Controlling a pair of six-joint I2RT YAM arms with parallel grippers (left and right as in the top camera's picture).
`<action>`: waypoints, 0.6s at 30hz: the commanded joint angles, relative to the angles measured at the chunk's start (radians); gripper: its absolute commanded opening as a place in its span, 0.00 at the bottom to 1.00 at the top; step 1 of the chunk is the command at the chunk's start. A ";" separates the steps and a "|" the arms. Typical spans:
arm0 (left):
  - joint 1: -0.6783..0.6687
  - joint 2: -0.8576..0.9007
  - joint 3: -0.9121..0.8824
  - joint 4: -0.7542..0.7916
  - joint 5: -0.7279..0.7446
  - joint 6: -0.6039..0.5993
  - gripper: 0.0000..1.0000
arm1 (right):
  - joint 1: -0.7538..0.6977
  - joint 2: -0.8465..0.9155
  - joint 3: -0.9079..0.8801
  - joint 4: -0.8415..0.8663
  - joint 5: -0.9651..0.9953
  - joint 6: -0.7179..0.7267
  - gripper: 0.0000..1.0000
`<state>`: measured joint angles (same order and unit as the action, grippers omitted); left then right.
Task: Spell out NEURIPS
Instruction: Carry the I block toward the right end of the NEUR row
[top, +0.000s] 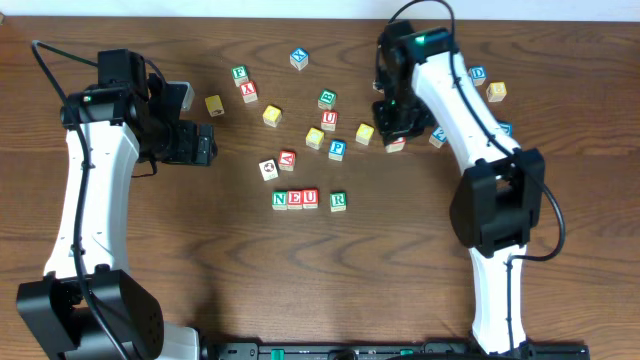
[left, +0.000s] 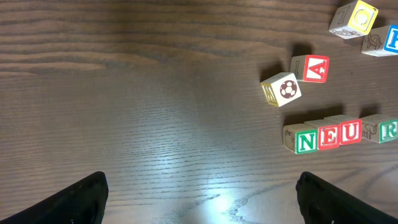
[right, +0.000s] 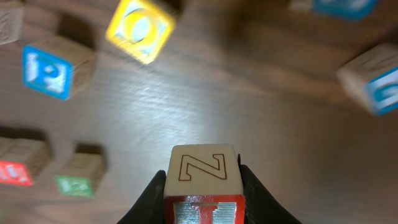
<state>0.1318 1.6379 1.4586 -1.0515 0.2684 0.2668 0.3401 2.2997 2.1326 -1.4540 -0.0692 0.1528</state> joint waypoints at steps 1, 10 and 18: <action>0.000 -0.014 0.021 -0.005 0.011 0.013 0.95 | 0.068 -0.004 0.016 -0.005 -0.033 0.122 0.01; 0.000 -0.014 0.021 -0.005 0.011 0.013 0.95 | 0.190 -0.004 0.014 -0.005 0.053 0.233 0.01; 0.000 -0.014 0.021 -0.005 0.011 0.013 0.95 | 0.198 -0.005 0.014 -0.033 0.068 0.236 0.01</action>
<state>0.1318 1.6379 1.4586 -1.0515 0.2684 0.2668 0.5392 2.2993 2.1326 -1.4773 -0.0284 0.3634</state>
